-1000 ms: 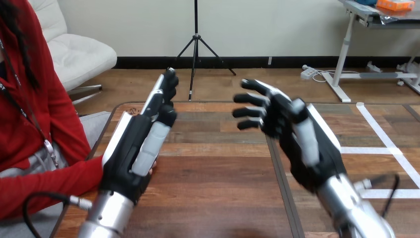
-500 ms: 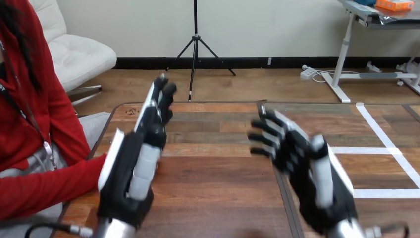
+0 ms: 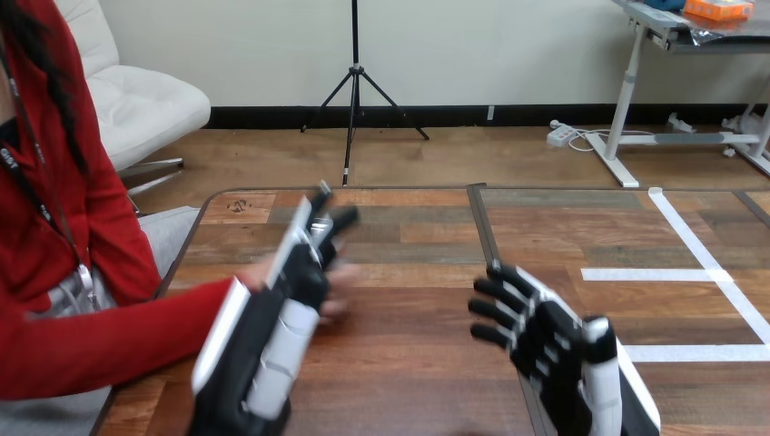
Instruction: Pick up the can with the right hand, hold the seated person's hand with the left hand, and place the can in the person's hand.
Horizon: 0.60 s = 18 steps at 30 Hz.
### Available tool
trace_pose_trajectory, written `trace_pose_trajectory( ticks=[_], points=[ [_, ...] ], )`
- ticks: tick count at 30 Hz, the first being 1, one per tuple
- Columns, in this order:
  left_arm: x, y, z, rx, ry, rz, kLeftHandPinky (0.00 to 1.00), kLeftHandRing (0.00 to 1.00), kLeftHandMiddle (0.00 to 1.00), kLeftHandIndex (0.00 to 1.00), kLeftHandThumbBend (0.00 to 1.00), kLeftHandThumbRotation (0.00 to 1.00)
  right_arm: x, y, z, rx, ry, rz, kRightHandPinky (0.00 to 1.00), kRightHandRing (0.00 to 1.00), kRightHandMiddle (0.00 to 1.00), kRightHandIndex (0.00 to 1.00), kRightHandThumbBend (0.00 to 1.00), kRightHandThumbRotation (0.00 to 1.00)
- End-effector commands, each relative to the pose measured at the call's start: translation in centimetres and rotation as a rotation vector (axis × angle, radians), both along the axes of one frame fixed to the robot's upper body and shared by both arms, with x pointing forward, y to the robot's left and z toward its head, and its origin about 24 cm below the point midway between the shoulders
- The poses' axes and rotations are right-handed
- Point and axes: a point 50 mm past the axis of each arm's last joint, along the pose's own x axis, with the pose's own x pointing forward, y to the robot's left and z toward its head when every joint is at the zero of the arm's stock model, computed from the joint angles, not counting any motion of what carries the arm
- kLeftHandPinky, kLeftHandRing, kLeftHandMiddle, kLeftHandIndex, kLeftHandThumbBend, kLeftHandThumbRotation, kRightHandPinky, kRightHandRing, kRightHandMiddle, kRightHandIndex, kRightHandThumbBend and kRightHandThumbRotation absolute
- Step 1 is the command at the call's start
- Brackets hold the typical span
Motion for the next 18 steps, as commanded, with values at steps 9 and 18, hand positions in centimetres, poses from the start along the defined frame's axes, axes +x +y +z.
trace_pose_trajectory(
  ticks=[9, 18],
  points=[
    [-0.7, -0.4, 0.0, -0.012, -0.010, -0.031, 1.00, 1.00, 0.96, 0.99, 0.62, 1.00, -0.1, 0.6, 1.6, 0.047, -0.121, -0.013, 0.78, 0.85, 0.87, 0.86, 0.87, 1.00],
    [-0.6, -0.2, -0.3, 0.000, -0.010, -0.030, 1.00, 1.00, 0.96, 0.98, 0.63, 1.00, -0.6, 0.7, 1.4, 0.045, -0.115, -0.044, 0.79, 0.85, 0.87, 0.86, 0.86, 1.00]
  ],
)
